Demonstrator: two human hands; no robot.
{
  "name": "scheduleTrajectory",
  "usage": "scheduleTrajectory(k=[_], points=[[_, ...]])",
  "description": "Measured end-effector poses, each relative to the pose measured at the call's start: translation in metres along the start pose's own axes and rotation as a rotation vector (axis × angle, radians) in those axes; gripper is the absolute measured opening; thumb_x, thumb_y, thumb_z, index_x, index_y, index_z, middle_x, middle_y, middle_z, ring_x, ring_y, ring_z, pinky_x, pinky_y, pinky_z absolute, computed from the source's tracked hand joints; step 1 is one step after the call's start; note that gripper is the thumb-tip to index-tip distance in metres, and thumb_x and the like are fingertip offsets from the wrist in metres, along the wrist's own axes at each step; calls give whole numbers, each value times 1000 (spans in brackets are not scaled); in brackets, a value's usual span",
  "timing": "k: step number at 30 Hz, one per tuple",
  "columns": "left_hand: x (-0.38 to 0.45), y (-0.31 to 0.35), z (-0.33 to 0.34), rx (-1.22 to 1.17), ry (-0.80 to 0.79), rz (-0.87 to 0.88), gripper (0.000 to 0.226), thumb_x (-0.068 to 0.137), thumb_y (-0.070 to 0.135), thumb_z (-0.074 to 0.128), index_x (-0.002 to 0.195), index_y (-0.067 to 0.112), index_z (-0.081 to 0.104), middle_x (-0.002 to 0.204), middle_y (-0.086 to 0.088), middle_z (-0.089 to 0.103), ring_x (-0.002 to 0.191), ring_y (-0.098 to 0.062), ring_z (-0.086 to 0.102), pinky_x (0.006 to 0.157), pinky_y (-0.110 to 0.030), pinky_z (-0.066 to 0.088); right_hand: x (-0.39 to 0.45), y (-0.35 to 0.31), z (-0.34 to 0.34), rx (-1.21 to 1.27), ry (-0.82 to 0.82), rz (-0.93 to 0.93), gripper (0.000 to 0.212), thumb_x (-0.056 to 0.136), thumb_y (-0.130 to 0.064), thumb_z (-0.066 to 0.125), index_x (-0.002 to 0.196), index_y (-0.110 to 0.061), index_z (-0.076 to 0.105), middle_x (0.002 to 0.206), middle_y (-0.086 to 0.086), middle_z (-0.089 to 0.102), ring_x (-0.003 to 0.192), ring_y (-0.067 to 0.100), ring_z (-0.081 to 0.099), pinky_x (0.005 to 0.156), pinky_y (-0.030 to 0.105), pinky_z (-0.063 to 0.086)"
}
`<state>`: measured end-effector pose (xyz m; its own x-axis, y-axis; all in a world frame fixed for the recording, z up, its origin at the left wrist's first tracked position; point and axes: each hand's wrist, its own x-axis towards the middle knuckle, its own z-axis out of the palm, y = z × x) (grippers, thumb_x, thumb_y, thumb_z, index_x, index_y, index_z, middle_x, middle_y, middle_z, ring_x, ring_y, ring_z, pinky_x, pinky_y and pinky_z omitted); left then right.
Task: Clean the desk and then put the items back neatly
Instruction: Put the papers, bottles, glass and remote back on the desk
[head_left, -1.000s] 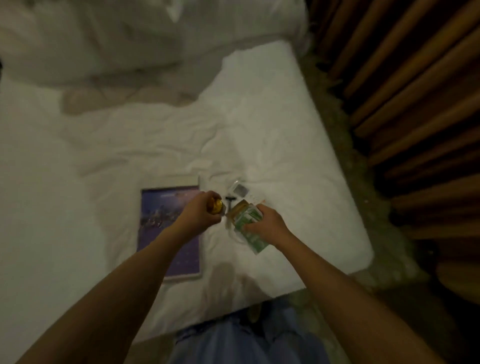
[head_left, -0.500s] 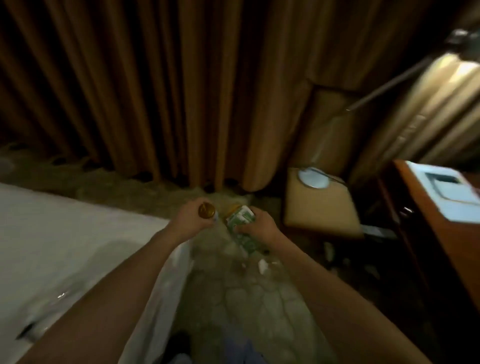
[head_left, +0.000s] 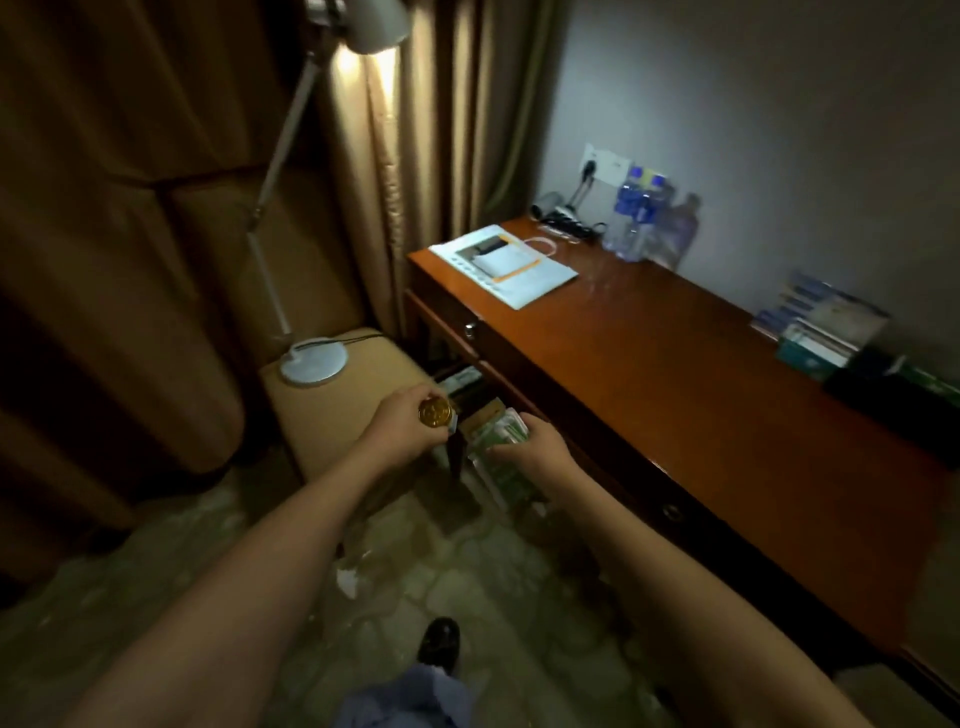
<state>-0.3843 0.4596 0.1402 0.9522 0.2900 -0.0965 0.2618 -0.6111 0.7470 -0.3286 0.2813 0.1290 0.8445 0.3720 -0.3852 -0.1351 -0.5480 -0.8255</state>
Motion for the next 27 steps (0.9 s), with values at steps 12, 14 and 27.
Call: scheduleTrajectory(k=[12,14,27], points=[[222,88,87,118,-335,192,36,79,18,73,110,15,57,108,-8,57,94,-27,62,83,-44,55,119,30,-138,285,311,173,31,86,-9,64,114,-17,52,101,-3,59,89,17,59,75,31,53],[251,108,118,170,-412,241,37,80,17,72,114,13,56,112,-9,57,98,-26,60,82,-38,55,123,48,-163,302,365,227,34,87,-8,64,117,-17,52,101,-4,56,88,15,57,74,28,51],[358,281,374,394,-715,504,49,83,17,70,126,14,49,122,-9,50,110,-22,51,94,-31,47,174,210,-373,532,706,525,28,83,-9,69,108,-13,57,105,4,65,89,21,62,74,31,52]])
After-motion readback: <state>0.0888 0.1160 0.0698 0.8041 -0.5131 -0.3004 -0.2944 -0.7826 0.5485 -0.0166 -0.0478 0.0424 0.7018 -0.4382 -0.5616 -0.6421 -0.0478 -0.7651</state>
